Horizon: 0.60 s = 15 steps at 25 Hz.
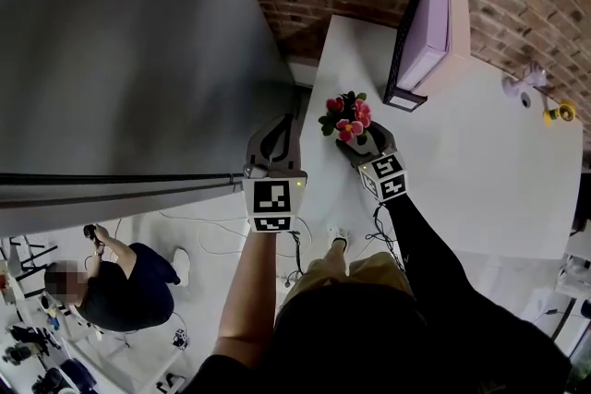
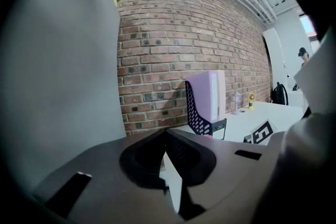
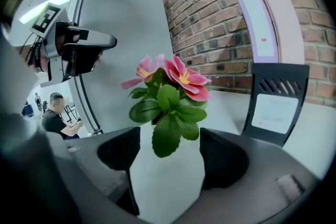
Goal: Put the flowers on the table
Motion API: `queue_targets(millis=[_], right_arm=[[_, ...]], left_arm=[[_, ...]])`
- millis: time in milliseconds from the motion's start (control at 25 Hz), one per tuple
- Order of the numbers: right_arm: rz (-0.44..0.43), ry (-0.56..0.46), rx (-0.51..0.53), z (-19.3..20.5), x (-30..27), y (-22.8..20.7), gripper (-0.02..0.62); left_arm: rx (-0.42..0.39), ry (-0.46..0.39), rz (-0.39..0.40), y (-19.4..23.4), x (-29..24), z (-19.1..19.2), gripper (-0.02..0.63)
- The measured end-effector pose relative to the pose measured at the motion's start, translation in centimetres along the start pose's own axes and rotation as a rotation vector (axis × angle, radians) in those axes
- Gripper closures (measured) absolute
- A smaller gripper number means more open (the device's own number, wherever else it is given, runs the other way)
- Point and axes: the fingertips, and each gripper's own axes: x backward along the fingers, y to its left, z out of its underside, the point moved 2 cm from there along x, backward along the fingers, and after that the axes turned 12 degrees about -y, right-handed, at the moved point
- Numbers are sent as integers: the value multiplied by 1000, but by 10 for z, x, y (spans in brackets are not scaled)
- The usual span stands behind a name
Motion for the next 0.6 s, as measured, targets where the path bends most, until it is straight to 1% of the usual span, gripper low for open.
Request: queue_targets(millis=[120,280,440,600], right_arm=[[6,-16,10,-7,22,11,249],[23,-71,31,-27,50,18,249],[41,-128,53,-53,85,22,249],[53,-180,102,-82,125,26,249]], left_arm=[[-11,-16,3,-8,10,-12,597],[-26,-53,-2,-21,24,-30,597],[-34,-73,-17,-38,45,-47,597],[-26,-95,-43,-56,71,-62,597]])
